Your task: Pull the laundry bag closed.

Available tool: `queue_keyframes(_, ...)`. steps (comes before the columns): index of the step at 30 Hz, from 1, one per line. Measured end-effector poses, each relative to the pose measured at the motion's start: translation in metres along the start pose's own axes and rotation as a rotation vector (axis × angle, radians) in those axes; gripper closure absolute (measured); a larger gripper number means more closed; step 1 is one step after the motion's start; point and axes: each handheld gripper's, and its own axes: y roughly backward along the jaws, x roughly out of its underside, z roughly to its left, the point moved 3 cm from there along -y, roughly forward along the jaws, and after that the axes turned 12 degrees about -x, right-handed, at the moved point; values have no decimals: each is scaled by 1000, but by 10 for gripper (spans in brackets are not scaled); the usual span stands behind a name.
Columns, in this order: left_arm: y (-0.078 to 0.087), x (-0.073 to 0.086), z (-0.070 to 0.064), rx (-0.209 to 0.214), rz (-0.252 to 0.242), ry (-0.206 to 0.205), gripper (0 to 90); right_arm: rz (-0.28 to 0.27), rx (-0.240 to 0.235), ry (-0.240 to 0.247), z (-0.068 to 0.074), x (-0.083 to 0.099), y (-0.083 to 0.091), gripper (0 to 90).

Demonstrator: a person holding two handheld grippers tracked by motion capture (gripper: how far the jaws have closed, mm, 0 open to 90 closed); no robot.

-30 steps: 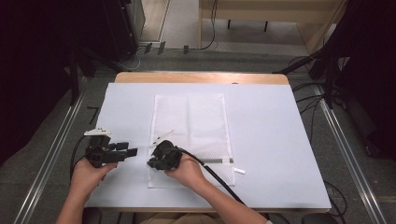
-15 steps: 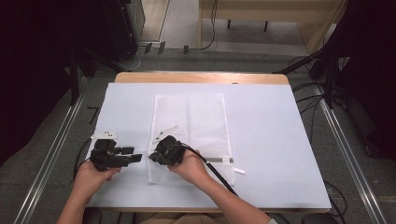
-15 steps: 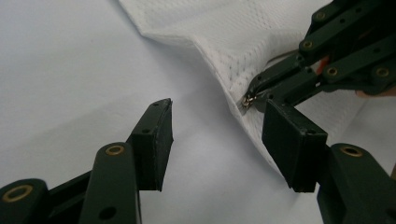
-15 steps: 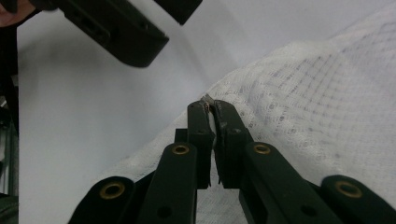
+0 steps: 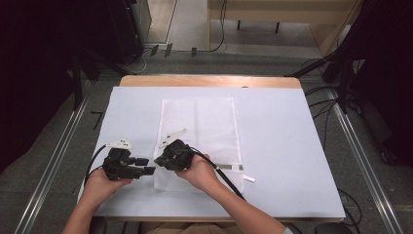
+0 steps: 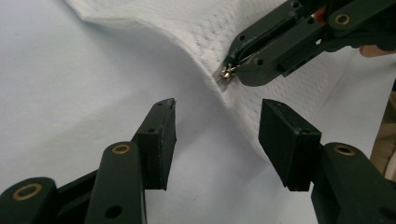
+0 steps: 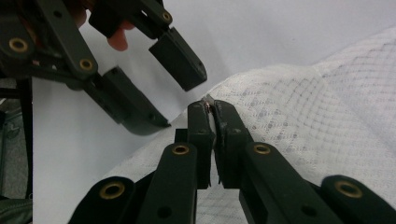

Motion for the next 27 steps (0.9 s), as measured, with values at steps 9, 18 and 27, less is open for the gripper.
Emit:
queue_keyframes(9,-13,-1,-4,-3,70,-43,604,-2,-44,6,4,-1,4,876)
queue_keyframes(18,-15,-4,-4,18,58,-57,672,13,-88,15,4,0,5,876)
queue_keyframes(27,-15,-4,-7,22,59,-92,829,21,-112,17,5,0,3,877)
